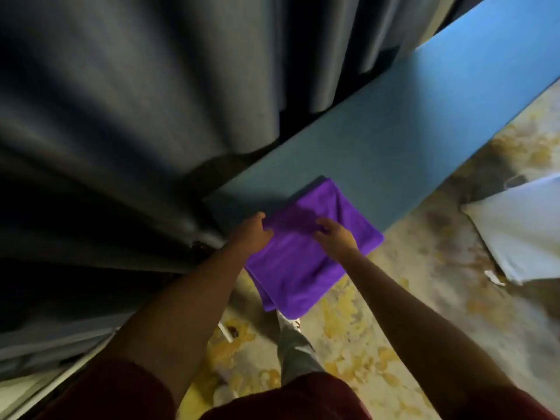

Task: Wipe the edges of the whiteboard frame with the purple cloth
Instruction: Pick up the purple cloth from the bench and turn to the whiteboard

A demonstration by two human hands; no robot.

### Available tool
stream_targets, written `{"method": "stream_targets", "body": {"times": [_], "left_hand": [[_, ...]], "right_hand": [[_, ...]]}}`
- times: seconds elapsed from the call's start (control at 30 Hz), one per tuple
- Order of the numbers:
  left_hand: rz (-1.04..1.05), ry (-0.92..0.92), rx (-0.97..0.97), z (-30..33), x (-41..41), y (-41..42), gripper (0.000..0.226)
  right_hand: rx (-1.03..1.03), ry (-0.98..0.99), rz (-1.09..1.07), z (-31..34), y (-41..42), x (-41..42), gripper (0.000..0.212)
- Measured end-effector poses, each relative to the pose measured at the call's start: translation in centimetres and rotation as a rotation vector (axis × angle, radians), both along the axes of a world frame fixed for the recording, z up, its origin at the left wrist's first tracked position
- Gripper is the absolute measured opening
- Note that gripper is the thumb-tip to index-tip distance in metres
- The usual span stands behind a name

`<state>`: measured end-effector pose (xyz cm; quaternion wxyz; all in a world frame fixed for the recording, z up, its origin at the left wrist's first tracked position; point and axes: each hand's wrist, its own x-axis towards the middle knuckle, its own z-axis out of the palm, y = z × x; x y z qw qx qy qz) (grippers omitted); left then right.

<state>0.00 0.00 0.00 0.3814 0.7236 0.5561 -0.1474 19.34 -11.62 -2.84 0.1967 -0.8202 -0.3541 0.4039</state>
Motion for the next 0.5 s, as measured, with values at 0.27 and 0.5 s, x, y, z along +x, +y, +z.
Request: {"method": "stream_targets", "body": {"times": [0.27,0.5], "left_hand": [[-0.175,0.163,-0.088,-2.3,1.2,-0.2,0.061],[-0.082,-0.141,-0.003,0.7,0.8,-2.7,0.033]], "right_hand": [[-0.105,-0.037,0.018,-0.4,0.3,0.9,0.053],[-0.175,0.094,0.067,0.6,1.4,-1.2,0.047]]}}
